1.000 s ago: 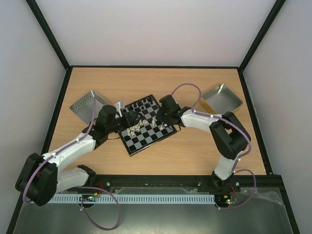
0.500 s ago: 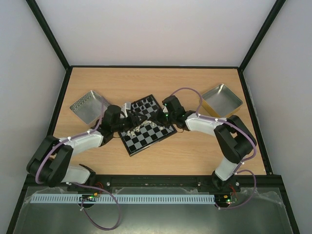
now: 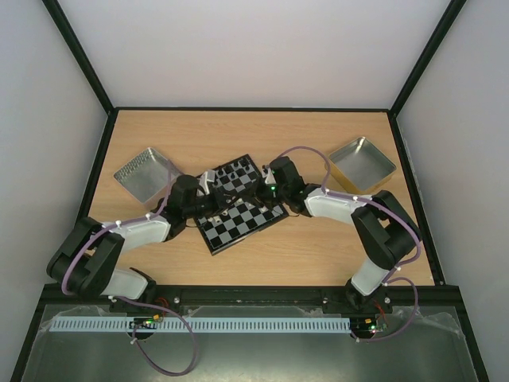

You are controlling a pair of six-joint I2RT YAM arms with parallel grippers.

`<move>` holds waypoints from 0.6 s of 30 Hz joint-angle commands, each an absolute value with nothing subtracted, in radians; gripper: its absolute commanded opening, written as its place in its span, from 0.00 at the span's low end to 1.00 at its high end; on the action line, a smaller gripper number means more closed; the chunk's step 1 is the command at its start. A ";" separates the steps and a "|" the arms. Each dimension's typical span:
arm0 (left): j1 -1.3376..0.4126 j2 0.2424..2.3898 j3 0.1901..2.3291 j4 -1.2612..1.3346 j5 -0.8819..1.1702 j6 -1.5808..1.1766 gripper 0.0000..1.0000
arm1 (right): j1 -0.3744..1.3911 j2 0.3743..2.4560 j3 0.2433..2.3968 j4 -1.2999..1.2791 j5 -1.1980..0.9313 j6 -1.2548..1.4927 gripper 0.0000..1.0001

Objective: Set up the chess pieces on the board
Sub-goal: Place the chess piece on the chessboard.

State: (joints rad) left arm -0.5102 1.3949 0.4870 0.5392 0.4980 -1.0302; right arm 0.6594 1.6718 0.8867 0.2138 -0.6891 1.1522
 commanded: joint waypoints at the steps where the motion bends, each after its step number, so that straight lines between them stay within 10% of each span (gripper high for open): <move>1: -0.518 1.406 0.479 0.586 0.510 -1.027 0.19 | 0.657 1.642 0.869 0.253 -0.710 1.176 0.08; 18: -0.709 1.438 0.844 -0.103 0.149 -0.659 0.10 | 0.522 1.481 0.925 -0.112 -0.266 0.949 0.30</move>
